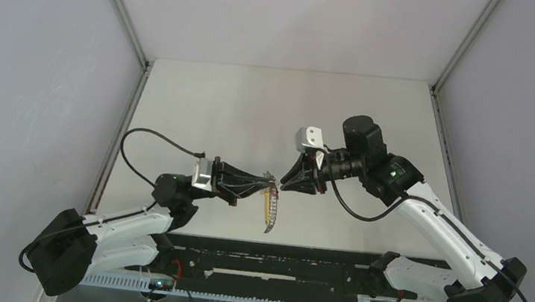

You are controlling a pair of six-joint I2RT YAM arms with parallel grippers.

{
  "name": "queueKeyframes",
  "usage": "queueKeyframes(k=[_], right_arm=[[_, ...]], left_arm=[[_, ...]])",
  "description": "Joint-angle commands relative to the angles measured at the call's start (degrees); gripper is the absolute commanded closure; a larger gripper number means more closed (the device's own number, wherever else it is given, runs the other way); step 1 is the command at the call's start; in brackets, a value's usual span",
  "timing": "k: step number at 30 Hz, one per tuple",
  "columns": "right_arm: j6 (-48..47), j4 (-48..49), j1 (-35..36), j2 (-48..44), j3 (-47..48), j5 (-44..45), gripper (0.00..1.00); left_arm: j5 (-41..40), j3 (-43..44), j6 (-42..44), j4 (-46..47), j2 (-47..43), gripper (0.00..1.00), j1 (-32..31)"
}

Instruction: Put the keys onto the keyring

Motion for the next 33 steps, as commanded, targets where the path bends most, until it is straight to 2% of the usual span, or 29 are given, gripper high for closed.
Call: queueKeyframes(k=[1, 9, 14, 26, 33], right_arm=[[1.5, 5.0, 0.7, 0.1, 0.9, -1.5, 0.81], [2.7, 6.7, 0.9, 1.2, 0.9, -2.2, 0.87], [2.5, 6.2, 0.8, 1.9, 0.9, -2.9, 1.00], [3.4, 3.0, 0.7, 3.7, 1.0, -0.6, 1.00], [1.2, -2.3, 0.7, 4.7, 1.9, 3.5, 1.00]], left_arm=[[-1.4, 0.8, 0.1, 4.2, -1.4, 1.00, -0.4], [-1.2, 1.0, 0.0, 4.3, -1.1, 1.00, -0.5], [-1.2, 1.1, 0.1, 4.2, -1.5, 1.00, -0.6], [-0.3, 2.2, 0.8, 4.5, -1.2, 1.00, -1.3], [-0.7, 2.0, 1.0, 4.5, -1.7, 1.00, -1.4]])
